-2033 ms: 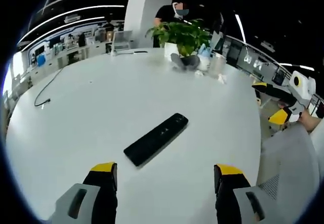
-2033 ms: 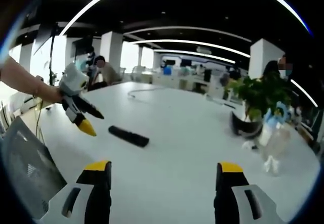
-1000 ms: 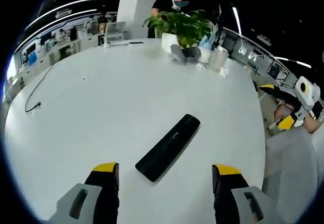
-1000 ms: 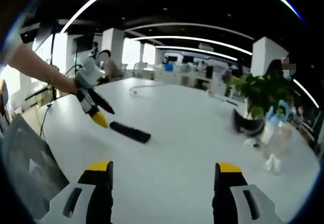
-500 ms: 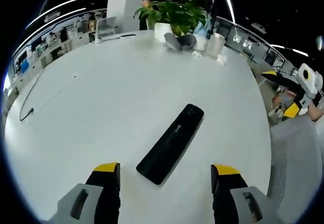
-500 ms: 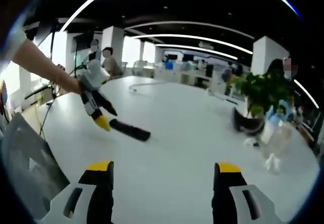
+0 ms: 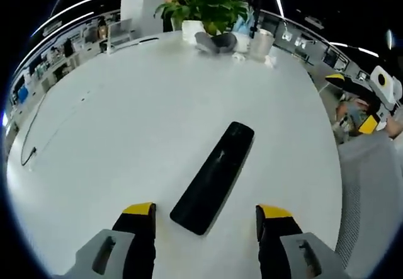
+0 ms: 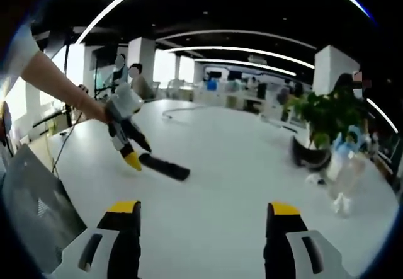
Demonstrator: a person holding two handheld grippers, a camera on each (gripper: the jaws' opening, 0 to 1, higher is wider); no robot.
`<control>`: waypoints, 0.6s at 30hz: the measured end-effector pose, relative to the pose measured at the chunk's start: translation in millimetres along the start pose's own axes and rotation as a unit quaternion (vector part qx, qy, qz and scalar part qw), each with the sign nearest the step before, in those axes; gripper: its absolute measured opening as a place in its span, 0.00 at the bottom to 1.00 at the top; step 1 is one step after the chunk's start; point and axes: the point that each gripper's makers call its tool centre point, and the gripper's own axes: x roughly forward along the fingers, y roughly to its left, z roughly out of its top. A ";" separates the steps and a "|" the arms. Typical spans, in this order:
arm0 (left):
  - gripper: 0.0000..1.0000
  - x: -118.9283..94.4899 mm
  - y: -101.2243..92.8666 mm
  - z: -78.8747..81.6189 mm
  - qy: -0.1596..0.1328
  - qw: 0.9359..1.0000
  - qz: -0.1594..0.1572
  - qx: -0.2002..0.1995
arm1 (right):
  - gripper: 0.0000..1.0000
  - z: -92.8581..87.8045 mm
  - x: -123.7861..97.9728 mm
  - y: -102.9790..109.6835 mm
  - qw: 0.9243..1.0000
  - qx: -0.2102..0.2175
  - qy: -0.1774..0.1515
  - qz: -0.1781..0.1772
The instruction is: Press the specified remote control buttons in sequence, fully releasing each button before pressing the next.
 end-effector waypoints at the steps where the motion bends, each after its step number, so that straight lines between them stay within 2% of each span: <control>1: 0.62 -0.3 0.8 -1.0 0.005 1.000 0.001 0.009 | 0.79 -2.6 0.5 0.0 1.000 -0.003 0.008 0.000; 11: 0.48 2.6 10.1 -2.0 0.026 0.997 0.018 0.072 | 0.79 -3.6 1.1 0.3 1.000 -0.002 0.010 0.001; 18: 0.39 7.2 8.5 6.2 0.017 0.997 0.014 0.076 | 0.79 -4.3 1.4 0.2 1.000 -0.001 0.011 0.002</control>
